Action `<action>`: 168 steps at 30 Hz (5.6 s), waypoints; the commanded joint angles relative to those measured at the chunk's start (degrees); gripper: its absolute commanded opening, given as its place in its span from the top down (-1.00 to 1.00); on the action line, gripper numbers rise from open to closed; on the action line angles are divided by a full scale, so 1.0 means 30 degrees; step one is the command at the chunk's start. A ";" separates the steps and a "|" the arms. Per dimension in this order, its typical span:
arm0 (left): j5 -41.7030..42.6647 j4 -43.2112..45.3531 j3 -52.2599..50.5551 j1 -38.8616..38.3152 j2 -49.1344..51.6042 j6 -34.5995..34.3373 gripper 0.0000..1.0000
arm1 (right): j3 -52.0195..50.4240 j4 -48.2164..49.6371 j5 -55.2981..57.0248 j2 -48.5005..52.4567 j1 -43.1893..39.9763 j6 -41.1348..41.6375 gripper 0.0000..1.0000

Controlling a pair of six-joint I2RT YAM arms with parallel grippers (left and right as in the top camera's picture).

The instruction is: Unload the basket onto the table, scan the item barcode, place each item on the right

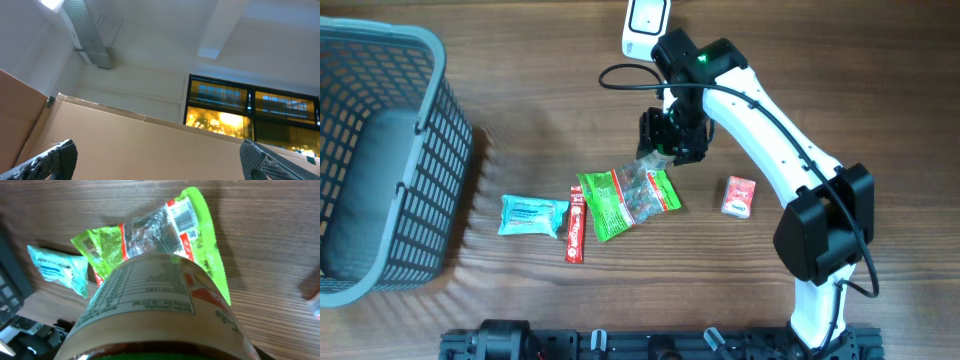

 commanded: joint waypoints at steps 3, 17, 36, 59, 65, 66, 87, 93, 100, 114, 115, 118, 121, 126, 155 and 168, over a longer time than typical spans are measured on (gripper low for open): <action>0.0299 0.0000 -0.0095 0.0138 -0.0095 -0.0255 -1.00 | 0.0430 0.2900 -0.0750 0.0233 -0.0073 0.0270 -0.16; 0.0306 -0.0015 -0.0095 0.0138 -0.0095 -0.0255 -1.00 | 0.0423 1.6670 0.8386 0.0663 -0.0138 -0.1282 -0.16; 0.0299 -0.0277 -0.1282 0.0138 -0.0095 -0.0248 -1.00 | 0.0423 2.9048 1.0950 0.5821 -0.0918 -0.4787 -0.32; 0.0313 0.0801 -0.1479 0.0138 -0.0095 -0.0262 -1.00 | 0.0342 0.9712 1.2502 -0.0860 -1.1234 0.1719 -0.25; 0.0306 0.0000 -0.1479 0.0138 -0.0095 -0.0255 -1.00 | -0.0991 0.8874 1.0826 0.0517 -1.5103 0.2652 -0.31; 0.0306 -0.0291 -0.1479 0.0138 -0.0095 -0.0255 -1.00 | -0.1151 0.8779 1.0586 0.0809 -1.5511 0.2659 -0.31; 0.0306 -0.0874 -0.1486 0.0138 -0.0095 -0.0255 -1.00 | -0.2783 0.7096 0.8633 0.1996 -1.9424 0.0816 -0.99; 0.0306 -0.0874 -0.1479 0.0138 -0.0095 -0.0255 -1.00 | 0.0590 0.4772 0.6929 -0.0423 -1.9023 0.1290 -0.99; 0.0306 -0.0882 -0.1486 0.0138 -0.0095 -0.0262 -1.00 | 0.1938 0.0240 0.6754 -0.5858 -1.3879 0.1472 -0.99; 0.0306 -0.0066 -0.1479 0.0138 -0.0095 -0.0255 -1.00 | -0.5996 0.0401 0.7169 -0.5508 -0.3410 0.5559 -0.98; 0.0306 -0.0058 -0.1479 0.0138 -0.0095 -0.0262 -1.00 | -0.6987 0.0729 0.7169 -0.5508 -0.3330 0.5741 -0.90; 0.0306 -0.0066 -0.1479 0.0138 -0.0095 -0.0255 -1.00 | -0.9522 0.1413 0.7031 -0.5508 -0.3140 0.5705 -0.78; 0.0306 -0.0073 -0.1479 0.0138 -0.0095 -0.0255 -1.00 | -1.1300 0.2317 0.6754 -0.5508 -0.2827 0.5574 -0.78; 0.0306 -0.0073 -0.1479 0.0138 -0.0095 -0.0255 -1.00 | -1.2939 0.5282 0.8306 -0.5508 -0.1916 0.4044 -0.78; 0.0306 -0.0015 -0.1479 0.0138 -0.0095 -0.0255 -1.00 | -1.5329 0.8910 0.9253 -0.5515 -0.1559 0.4116 0.91; 0.0306 -0.0080 -0.1479 0.0138 -0.0095 -0.0255 -1.00 | -1.2874 0.7293 -0.3949 -0.5552 -0.1749 0.9333 0.92</action>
